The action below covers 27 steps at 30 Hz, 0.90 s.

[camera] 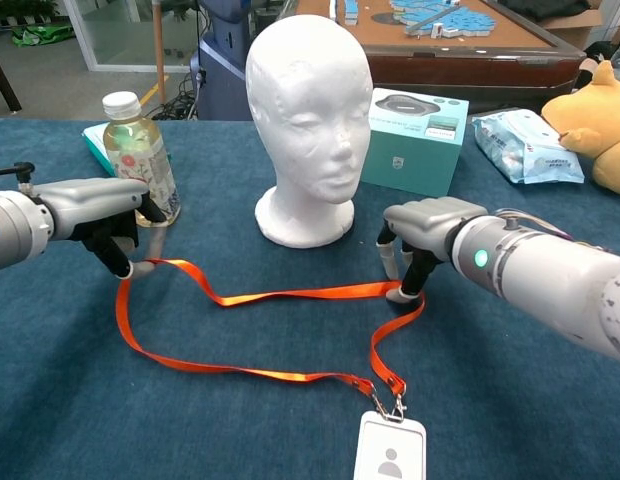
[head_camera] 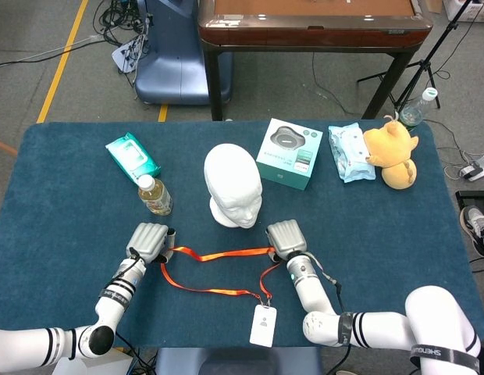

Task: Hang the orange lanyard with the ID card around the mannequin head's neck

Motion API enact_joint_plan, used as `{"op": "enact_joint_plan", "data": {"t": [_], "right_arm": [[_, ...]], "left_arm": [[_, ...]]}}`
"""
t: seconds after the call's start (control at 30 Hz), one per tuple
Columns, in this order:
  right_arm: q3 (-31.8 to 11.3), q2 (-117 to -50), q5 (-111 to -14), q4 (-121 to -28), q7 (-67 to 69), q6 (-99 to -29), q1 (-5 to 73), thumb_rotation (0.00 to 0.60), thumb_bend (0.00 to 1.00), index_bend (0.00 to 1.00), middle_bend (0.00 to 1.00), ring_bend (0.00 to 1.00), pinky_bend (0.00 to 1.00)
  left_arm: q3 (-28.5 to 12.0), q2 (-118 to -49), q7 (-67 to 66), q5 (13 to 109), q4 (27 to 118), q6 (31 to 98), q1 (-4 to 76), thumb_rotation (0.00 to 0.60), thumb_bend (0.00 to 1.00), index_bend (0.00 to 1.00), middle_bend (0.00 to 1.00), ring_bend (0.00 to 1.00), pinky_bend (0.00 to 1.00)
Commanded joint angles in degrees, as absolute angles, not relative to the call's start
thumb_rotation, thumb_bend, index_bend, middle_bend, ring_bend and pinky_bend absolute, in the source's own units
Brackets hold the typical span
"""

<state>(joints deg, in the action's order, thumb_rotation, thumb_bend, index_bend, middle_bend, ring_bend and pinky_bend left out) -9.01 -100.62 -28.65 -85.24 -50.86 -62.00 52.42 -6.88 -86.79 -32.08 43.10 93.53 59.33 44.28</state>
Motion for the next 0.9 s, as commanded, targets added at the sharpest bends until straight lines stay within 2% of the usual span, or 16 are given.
{"op": "enact_joint_plan", "data": {"t": [0.03,0.3,0.9], "right_arm": [[-9.1,-100.5,-28.3,-85.5,-50.9,-61.7,52.5,0.600,0.32,0.56,0.87,0.89,1.00],[-9.1,-100.0,-29.1,-86.5,-50.3,-61.6,52.4,0.600,0.40,0.56,0.87,0.89,1.00],[-8.7,-100.2,-28.9,-86.8,-50.4,-61.6,52.7,0.600,0.40,0.56,0.87,0.89,1.00]], "left_arm": [[-6.9,-86.7,-32.0,43.2,93.6,59.4,44.3,0.600,0.36,0.61,1.00,1.00,1.00],[-6.9,-86.6,-32.1,43.1,93.6,59.5,44.2,0.600,0.36,0.61,1.00,1.00,1.00],[-6.8,-86.5,-32.1,43.0,93.8,59.4,44.2,0.600,0.36,0.61,1.00,1.00,1.00]]}}
